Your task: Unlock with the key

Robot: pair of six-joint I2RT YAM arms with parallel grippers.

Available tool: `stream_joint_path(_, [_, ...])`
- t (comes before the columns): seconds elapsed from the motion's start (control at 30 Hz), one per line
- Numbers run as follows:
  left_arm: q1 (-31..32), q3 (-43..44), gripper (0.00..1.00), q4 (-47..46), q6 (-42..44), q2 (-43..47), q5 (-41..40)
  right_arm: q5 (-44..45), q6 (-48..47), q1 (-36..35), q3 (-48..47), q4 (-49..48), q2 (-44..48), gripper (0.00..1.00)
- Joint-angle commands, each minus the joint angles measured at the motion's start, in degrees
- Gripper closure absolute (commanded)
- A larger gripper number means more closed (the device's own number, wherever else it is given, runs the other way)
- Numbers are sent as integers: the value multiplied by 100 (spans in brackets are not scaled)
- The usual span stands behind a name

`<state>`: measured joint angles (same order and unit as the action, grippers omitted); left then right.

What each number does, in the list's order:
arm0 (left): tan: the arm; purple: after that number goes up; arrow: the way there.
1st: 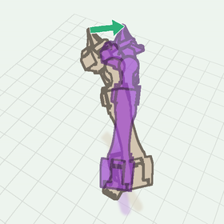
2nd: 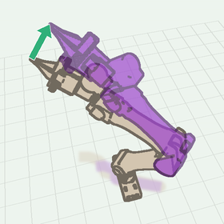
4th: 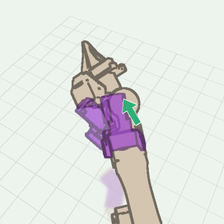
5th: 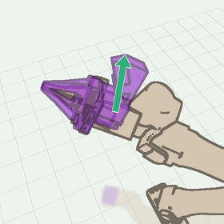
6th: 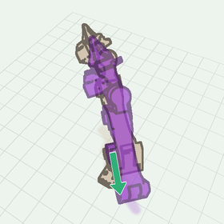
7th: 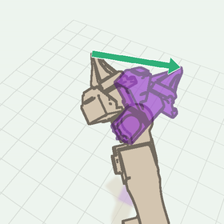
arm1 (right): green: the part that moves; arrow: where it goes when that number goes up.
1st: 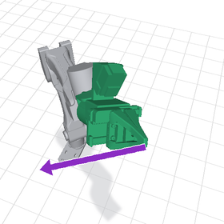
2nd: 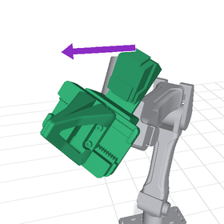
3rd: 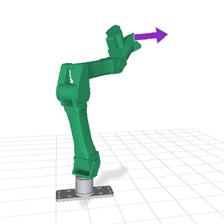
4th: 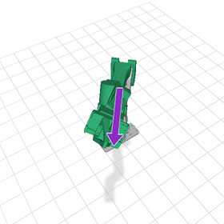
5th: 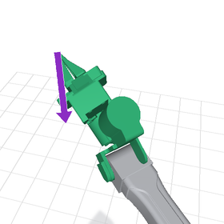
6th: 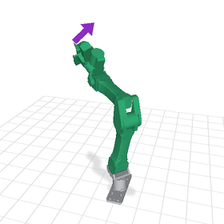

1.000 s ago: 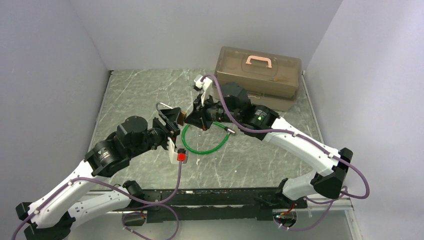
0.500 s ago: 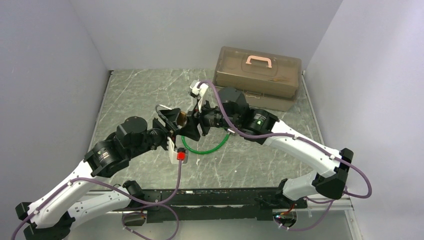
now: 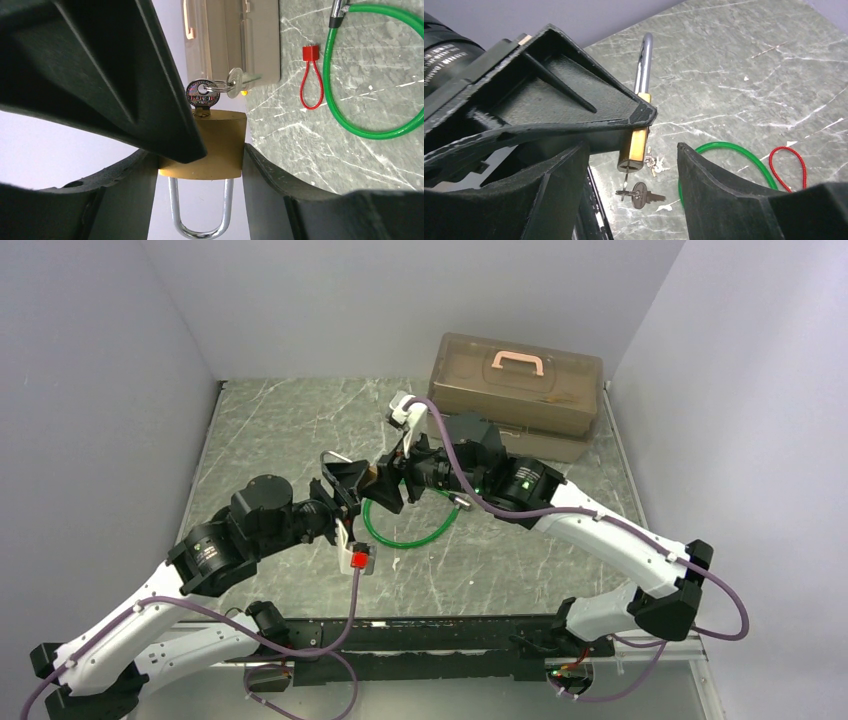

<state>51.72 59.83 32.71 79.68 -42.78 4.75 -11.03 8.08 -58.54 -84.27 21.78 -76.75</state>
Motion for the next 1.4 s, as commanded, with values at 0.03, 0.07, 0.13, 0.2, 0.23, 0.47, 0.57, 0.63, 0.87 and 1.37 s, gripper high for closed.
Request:
stream_joint_path(0.03, [23, 334, 100, -615, -49, 182, 131, 69, -92, 13, -315, -312, -168, 38])
stream_joint_path(0.07, [28, 342, 100, -614, -56, 179, 131, 17, -69, 10, -313, -373, -193, 41])
stream_joint_path(0.13, [24, 331, 100, -613, -76, 190, 148, -85, -17, 12, -299, -517, -225, 53])
stream_joint_path(0.2, [22, 347, 100, -577, -107, 188, 171, -181, 31, 5, -322, -602, -271, 66])
stream_joint_path(0.23, [21, 364, 100, -562, -133, 178, 193, -238, 52, 1, -311, -643, -278, 71])
stream_joint_path(0.47, [27, 683, 22, 186, -1314, -51, 632, -532, -45, 7, 141, -922, 95, 100])
stream_joint_path(0.57, [18, 1095, 2, 891, -2157, -318, 911, -614, -253, 4, 405, -759, 358, 100])
stream_joint_path(0.63, [-5, 1429, 1, 1272, -2840, -562, 927, -735, -443, 10, 473, -534, 503, 100])
stream_joint_path(0.87, [-832, 2040, 1, 2884, -3879, -1181, 2706, -1030, -1054, -5, 218, 269, 509, 100])
stream_joint_path(1.37, [-1631, 1629, 13, 2748, -4529, -1464, 4235, -997, -1430, -415, -418, 793, 82, 100])
